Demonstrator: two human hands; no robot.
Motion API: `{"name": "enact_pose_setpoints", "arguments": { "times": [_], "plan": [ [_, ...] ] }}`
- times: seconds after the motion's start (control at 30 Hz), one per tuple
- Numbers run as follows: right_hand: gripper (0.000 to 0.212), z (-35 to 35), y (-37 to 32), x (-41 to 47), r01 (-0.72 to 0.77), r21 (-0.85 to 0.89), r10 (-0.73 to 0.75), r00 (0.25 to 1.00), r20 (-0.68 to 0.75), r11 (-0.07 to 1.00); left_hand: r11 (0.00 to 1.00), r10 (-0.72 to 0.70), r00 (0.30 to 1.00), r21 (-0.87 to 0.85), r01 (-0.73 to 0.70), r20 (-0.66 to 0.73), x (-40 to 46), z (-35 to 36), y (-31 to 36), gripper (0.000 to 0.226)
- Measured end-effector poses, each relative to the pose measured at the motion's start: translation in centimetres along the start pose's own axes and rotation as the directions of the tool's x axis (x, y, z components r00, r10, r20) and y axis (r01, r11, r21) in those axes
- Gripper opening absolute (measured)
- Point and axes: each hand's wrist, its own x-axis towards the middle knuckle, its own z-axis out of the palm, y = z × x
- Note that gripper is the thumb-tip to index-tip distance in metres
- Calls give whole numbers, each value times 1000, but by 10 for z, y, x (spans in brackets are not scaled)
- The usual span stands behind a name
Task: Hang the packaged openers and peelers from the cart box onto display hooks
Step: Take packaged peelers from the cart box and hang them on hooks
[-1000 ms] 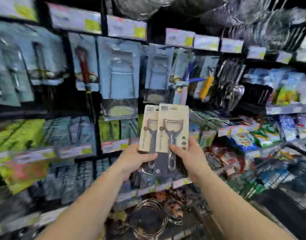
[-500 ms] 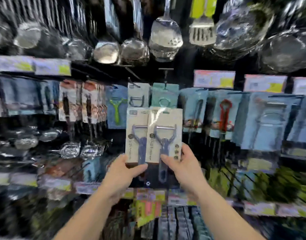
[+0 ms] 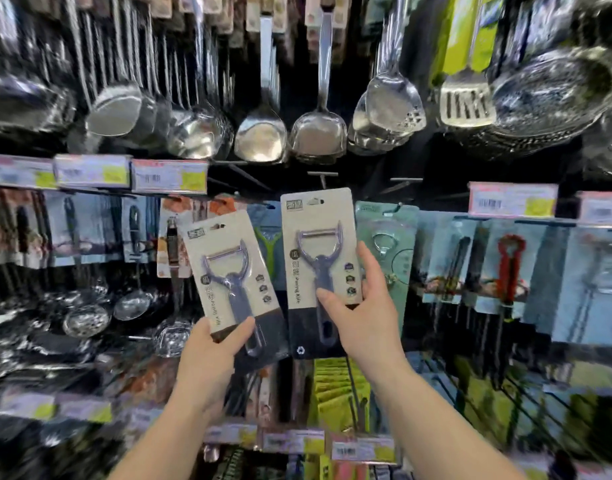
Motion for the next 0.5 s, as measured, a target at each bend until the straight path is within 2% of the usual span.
{"name": "enact_pose_setpoints", "arguments": {
  "times": [0.13,0.37,0.43,0.5],
  "plan": [
    [75,5,0,8,-1,-4,0,1000,-25,1000,998,-23,1000,-62,23,5,2,-6,-5,23],
    [73,11,3,16,-38,-34,36,998,-58,999,998,-26,998,-54,28,51,0,-13,-12,24],
    [74,12,0,20,-97,-68,94,994,-48,993,999,-15,997,-39,18,79,-1,-13,-10,25],
    [76,12,-1,23,-162,-215,154,987,-52,963,1000,-1,994,-16,3,109,-2,-12,-8,27]
  ]
}}
